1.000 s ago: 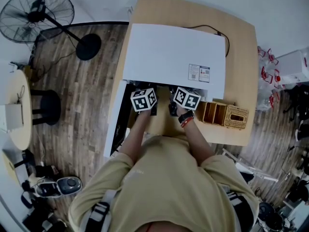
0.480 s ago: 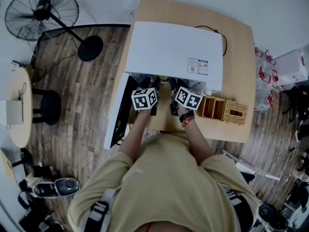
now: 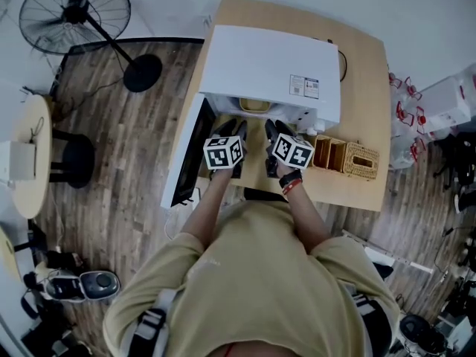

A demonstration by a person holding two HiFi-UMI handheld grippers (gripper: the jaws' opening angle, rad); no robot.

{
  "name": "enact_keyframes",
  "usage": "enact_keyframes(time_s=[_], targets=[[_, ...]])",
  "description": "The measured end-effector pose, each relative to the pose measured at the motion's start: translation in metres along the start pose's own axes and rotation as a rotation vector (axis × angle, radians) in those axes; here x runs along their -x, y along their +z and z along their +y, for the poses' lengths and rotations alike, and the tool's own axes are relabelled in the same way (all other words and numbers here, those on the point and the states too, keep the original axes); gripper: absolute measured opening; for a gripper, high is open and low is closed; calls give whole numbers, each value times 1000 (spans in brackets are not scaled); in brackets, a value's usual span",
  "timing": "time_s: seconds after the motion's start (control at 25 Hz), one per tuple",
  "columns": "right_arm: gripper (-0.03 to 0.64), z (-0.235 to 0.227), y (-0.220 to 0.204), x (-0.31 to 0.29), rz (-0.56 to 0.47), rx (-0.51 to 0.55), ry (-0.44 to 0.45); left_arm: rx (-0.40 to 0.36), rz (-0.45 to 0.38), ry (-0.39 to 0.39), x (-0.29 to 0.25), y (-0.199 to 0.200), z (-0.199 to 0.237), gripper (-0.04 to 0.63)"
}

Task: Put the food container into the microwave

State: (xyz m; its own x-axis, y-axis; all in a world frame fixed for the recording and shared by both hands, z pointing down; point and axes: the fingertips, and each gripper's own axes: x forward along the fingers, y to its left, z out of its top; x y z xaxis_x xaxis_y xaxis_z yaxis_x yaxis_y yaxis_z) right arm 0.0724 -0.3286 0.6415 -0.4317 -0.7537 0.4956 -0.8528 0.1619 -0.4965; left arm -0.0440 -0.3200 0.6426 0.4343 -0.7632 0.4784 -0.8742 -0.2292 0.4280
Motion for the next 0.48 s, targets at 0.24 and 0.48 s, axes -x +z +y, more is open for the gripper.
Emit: enact_keyframes(time_s=[0.24,0.48], targets=[[143,19,-11,32,-26,79,16,-19,-34,-13,36,-6,-8,98],[110,27,-33,66,-44,119,5,-23,-72,-4,68,-23,-18,60]])
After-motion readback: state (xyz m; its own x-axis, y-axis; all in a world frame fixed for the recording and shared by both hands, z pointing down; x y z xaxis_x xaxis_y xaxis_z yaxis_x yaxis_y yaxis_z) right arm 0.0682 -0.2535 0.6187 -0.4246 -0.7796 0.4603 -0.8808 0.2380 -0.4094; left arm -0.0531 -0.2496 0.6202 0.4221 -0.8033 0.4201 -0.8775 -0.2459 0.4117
